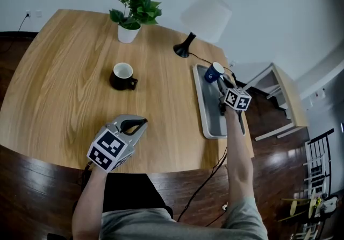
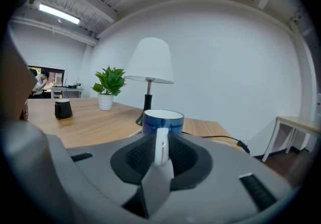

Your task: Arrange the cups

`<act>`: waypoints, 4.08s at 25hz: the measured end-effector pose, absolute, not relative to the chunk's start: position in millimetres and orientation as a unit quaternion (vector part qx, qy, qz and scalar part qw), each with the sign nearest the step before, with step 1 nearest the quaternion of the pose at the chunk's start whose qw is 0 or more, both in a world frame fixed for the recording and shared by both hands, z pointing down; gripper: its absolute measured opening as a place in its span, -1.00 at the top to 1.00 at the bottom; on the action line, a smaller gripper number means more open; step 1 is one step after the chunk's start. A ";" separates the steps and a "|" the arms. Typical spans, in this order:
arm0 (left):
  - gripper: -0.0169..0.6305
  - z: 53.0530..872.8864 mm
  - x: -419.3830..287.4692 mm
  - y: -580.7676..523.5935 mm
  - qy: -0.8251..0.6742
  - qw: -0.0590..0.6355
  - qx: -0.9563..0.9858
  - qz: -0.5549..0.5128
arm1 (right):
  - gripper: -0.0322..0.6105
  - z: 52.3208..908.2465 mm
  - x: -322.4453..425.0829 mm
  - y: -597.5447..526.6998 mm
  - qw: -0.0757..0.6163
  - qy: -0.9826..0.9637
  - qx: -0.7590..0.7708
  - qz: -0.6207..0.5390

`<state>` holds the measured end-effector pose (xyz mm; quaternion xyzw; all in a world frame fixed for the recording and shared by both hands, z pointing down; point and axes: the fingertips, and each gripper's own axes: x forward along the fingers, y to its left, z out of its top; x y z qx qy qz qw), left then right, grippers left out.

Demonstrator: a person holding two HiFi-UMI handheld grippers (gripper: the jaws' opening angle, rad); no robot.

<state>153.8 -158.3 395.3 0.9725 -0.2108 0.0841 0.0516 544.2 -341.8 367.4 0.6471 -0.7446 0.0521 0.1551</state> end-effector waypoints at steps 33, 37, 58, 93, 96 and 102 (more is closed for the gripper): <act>0.92 389.8 159.6 -162.2 -0.214 0.049 0.973 0.077 | 0.27 399.1 157.3 -278.4 0.192 -0.918 0.348 -0.002; 0.92 391.8 159.6 -160.8 -0.213 0.053 0.972 0.081 | 0.27 399.7 142.3 -296.7 0.214 -0.914 0.344 -0.015; 0.92 389.5 158.0 -161.0 -0.212 0.045 0.973 0.075 | 0.65 413.7 119.3 -316.7 0.248 -0.908 0.336 0.026; 0.92 396.2 153.9 -161.5 -0.213 0.051 0.972 0.082 | 0.65 360.7 508.7 -221.2 0.143 -0.762 0.626 0.080; 0.92 395.6 154.4 -161.8 -0.212 0.051 0.972 0.082 | 0.65 369.2 514.0 -225.5 0.156 -0.764 0.620 0.084; 0.92 395.7 153.3 -161.9 -0.212 0.051 0.972 0.083 | 0.66 388.3 520.1 -223.1 0.196 -0.763 0.604 0.122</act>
